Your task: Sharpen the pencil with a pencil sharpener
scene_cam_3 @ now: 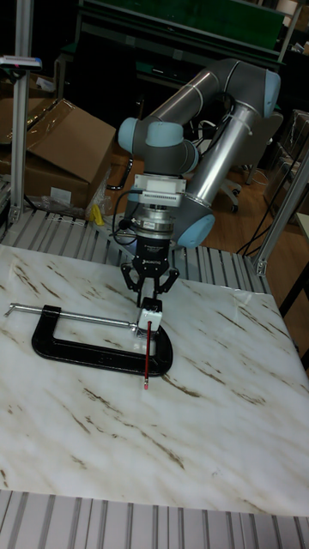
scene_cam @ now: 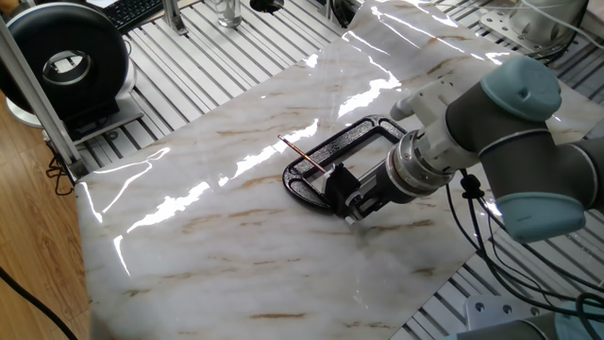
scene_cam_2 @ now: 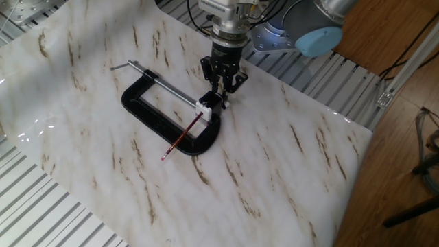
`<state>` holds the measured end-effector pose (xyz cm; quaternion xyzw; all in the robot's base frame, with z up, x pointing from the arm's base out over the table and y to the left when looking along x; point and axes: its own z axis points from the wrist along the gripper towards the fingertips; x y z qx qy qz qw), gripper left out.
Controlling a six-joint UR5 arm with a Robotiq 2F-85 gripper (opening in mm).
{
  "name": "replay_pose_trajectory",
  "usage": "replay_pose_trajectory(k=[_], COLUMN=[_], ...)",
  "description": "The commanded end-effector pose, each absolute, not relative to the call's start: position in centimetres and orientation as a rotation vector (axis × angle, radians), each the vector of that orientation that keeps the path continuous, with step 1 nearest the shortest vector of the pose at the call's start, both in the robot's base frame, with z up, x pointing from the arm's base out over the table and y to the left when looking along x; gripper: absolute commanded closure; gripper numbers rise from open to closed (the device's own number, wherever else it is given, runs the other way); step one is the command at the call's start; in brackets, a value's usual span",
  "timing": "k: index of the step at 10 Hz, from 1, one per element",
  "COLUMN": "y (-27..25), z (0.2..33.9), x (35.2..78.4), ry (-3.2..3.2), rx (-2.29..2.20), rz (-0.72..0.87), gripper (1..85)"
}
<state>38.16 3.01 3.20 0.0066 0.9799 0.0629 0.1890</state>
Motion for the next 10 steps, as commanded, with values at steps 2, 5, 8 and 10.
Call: replay_pose_trajectory(k=[2, 5, 8, 10], y=[3.28, 3.27, 3.21, 3.19], z=[3.33, 2.65, 2.53, 2.57], x=[37.71, 38.08, 38.25, 38.44], ry=[2.755, 2.744, 2.737, 2.73], rx=[0.039, 0.024, 0.018, 0.025], rz=[0.179, 0.181, 0.177, 0.178], gripper=[50.0, 50.3, 50.3, 52.3])
